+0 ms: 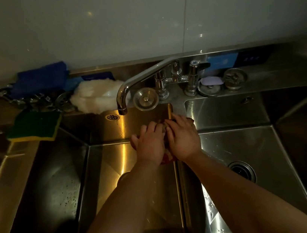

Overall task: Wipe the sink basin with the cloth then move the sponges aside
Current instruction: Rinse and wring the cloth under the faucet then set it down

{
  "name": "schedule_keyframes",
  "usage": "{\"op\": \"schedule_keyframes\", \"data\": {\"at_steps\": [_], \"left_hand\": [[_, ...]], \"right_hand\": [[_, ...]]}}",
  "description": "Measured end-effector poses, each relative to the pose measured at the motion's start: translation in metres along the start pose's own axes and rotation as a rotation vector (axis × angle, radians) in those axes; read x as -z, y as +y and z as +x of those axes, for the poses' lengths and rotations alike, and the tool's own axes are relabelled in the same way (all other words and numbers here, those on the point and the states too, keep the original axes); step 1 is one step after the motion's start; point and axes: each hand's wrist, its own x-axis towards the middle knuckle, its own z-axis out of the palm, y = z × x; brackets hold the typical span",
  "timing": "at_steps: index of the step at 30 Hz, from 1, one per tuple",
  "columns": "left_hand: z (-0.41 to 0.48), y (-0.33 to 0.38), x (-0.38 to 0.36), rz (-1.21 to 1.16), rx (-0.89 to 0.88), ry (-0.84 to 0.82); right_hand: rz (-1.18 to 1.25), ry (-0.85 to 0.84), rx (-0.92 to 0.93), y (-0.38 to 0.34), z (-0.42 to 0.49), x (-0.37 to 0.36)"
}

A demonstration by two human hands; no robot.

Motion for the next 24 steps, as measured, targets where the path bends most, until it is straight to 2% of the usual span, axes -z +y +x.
{"op": "schedule_keyframes", "data": {"at_steps": [6,12,24], "left_hand": [[-0.033,-0.004,-0.005,-0.027,0.008,-0.011],[-0.074,-0.017,-0.014,-0.071,-0.049,-0.120],[-0.128,-0.018,0.001,-0.087,-0.196,-0.092]], "right_hand": [[-0.020,0.006,0.051,-0.007,-0.033,0.003],[-0.085,-0.037,0.023,-0.020,-0.077,0.000],[-0.075,0.050,-0.056,-0.035,-0.146,0.003]]}}
